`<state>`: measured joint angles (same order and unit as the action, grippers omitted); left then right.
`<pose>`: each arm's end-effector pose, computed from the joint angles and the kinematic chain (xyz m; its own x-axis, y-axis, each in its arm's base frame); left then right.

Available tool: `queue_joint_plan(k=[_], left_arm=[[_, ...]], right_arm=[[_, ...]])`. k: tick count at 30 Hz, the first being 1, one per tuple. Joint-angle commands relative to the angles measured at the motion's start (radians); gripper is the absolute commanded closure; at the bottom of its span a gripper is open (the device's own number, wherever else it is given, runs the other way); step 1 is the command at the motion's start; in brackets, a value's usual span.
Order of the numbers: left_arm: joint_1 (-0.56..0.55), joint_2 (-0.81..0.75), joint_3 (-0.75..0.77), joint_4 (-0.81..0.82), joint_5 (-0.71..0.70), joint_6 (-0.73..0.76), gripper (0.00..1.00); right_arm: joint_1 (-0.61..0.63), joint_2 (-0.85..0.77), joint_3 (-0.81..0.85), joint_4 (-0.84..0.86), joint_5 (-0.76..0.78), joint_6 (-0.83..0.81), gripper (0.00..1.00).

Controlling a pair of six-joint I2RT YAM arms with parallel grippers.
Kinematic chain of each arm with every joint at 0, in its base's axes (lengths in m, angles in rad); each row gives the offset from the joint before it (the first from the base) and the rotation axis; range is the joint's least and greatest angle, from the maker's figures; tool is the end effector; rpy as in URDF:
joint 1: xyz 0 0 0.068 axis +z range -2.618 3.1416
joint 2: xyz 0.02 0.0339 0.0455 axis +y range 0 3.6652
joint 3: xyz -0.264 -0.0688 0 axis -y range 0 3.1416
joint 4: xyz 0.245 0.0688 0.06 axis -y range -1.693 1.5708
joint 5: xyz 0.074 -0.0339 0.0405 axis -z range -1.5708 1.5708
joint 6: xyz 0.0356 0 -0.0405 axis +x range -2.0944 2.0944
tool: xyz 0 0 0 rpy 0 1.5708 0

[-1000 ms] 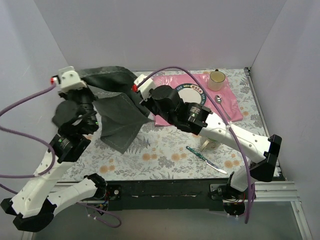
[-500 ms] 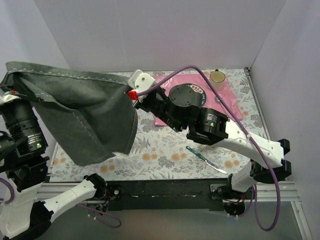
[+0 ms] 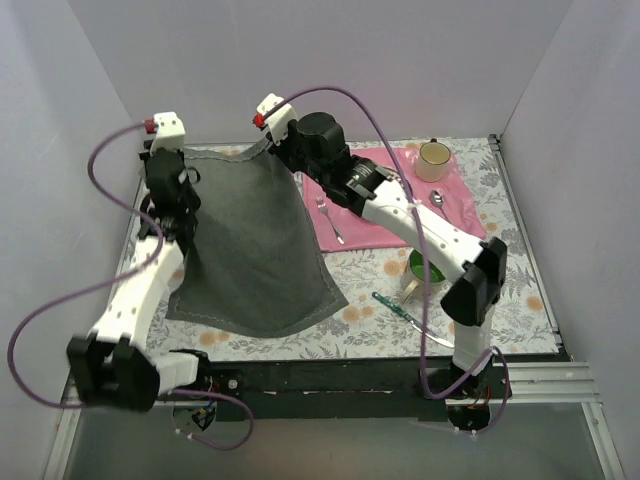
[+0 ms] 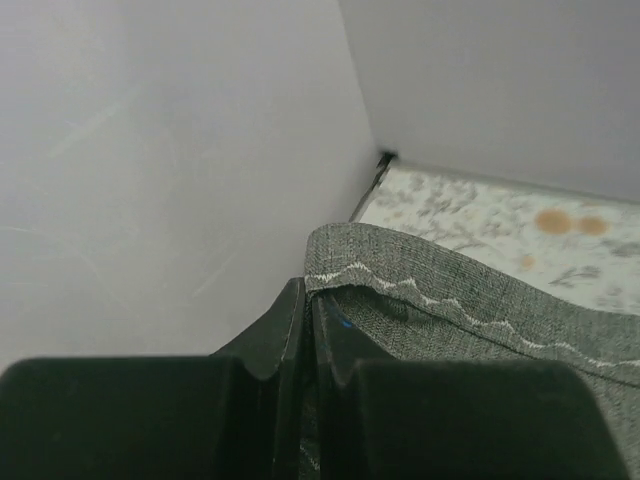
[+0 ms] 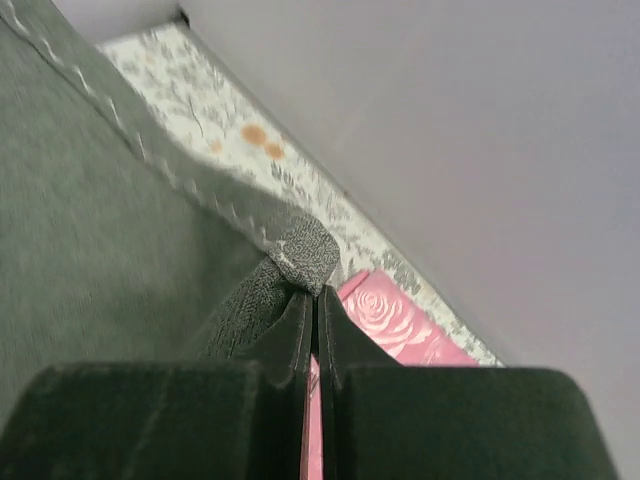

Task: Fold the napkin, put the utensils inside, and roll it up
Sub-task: Flatten the napkin out

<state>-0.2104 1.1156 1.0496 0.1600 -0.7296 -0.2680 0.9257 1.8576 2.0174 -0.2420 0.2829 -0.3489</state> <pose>0.2518 -0.0295 0.4038 0.2191 -0.2486 -0.9435 -0.4514 0.8314 -0.3240 0.2694 0.3415 0.4561 0.1587 -0.3350 -0.9287 -0.5807 0.7291 -0.3622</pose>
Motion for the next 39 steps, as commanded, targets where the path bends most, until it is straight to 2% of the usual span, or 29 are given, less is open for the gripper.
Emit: queue_joint_plan(k=[1, 2, 3, 4, 6, 7, 8, 9, 10, 11, 13, 15, 18, 20, 21, 22, 23, 24, 26, 27, 29, 31, 33, 34, 36, 39], left_arm=[[0.204, 0.304, 0.206, -0.215, 0.154, -0.384, 1.0], [0.247, 0.455, 0.239, -0.189, 0.127, -0.337, 1.0], [0.267, 0.536, 0.275, -0.179, 0.124, -0.327, 1.0], [0.284, 0.617, 0.42, -0.268, 0.131, -0.329, 1.0], [0.334, 0.813, 0.522, -0.326, 0.125, -0.341, 1.0], [0.354, 0.875, 0.599, -0.345, 0.118, -0.364, 0.69], [0.377, 0.927, 0.656, -0.382, 0.081, -0.391, 0.51], [0.384, 1.026, 0.729, -0.411, 0.002, -0.469, 0.37], [0.387, 1.065, 0.797, -0.495, 0.01, -0.477, 0.19], [0.378, 1.098, 0.916, -0.523, -0.004, -0.479, 0.12], [0.361, 1.113, 0.998, -0.589, -0.027, -0.508, 0.02], [0.347, 1.067, 0.984, -0.591, -0.007, -0.525, 0.02], [0.345, 0.988, 0.945, -0.727, 0.061, -0.65, 0.02], [0.345, 0.892, 0.864, -0.8, 0.18, -0.759, 0.02], [0.344, 0.841, 0.716, -0.8, 0.244, -0.795, 0.02], [0.345, 0.793, 0.635, -0.774, 0.303, -0.824, 0.03], [0.342, 0.689, 0.534, -0.742, 0.402, -0.855, 0.06], [0.338, 0.641, 0.376, -0.688, 0.433, -0.881, 0.12], [0.332, 0.505, 0.212, -0.637, 0.545, -0.942, 0.16], [0.329, 0.466, 0.087, -0.604, 0.565, -0.962, 0.19], [0.33, 0.388, -0.003, -0.591, 0.576, -1.019, 0.25], [0.329, 0.294, -0.109, -0.577, 0.587, -1.025, 0.27], [0.33, 0.227, -0.16, -0.589, 0.541, -1.051, 0.27], [0.333, 0.214, -0.204, -0.593, 0.544, -1.059, 0.3], [0.336, 0.201, -0.23, -0.614, 0.539, -1.092, 0.34], [0.361, 0.219, -0.254, -0.657, 0.553, -1.128, 0.33]], right_arm=[[-0.092, 0.148, -0.008, 0.133, -0.154, 0.027, 0.99], [-0.105, 0.193, 0.021, 0.132, -0.149, 0.028, 0.99], [-0.117, 0.239, 0.117, 0.104, -0.169, 0.042, 0.99], [-0.137, 0.329, 0.166, 0.092, -0.188, 0.047, 0.99], [-0.149, 0.414, 0.298, 0.08, -0.174, 0.033, 0.99], [-0.156, 0.484, 0.329, 0.078, -0.156, 0.018, 0.99], [-0.16, 0.509, 0.345, 0.101, -0.136, 0.021, 0.93], [-0.168, 0.528, 0.336, 0.13, -0.137, 0.025, 0.83], [-0.18, 0.554, 0.334, 0.18, -0.111, 0.016, 0.38], [-0.182, 0.571, 0.357, 0.179, -0.037, 0.014, 0.15], [-0.194, 0.575, 0.385, 0.142, -0.022, 0.025, 0.02], [-0.195, 0.533, 0.325, 0.119, -0.016, 0.043, 0.01], [-0.194, 0.463, 0.291, 0.0, -0.017, 0.146, 0.01], [-0.191, 0.427, 0.259, -0.093, -0.06, 0.209, 0.02], [-0.186, 0.393, 0.238, -0.118, -0.073, 0.229, 0.02], [-0.183, 0.376, 0.209, -0.137, -0.082, 0.254, 0.03], [-0.18, 0.361, 0.169, -0.158, -0.111, 0.281, 0.04], [-0.18, 0.333, 0.146, -0.21, -0.132, 0.336, 0.06], [-0.176, 0.299, 0.095, -0.246, -0.212, 0.389, 0.12], [-0.169, 0.263, 0.025, -0.259, -0.241, 0.395, 0.14], [-0.154, 0.218, -0.07, -0.258, -0.251, 0.403, 0.19], [-0.131, 0.157, -0.204, -0.237, -0.27, 0.433, 0.22], [-0.091, 0.115, -0.312, -0.22, -0.312, 0.445, 0.23], [-0.073, 0.106, -0.339, -0.211, -0.309, 0.45, 0.26], [-0.019, 0.097, -0.388, -0.197, -0.289, 0.439, 0.27], [0.03, 0.112, -0.451, -0.18, -0.232, 0.423, 0.28]])
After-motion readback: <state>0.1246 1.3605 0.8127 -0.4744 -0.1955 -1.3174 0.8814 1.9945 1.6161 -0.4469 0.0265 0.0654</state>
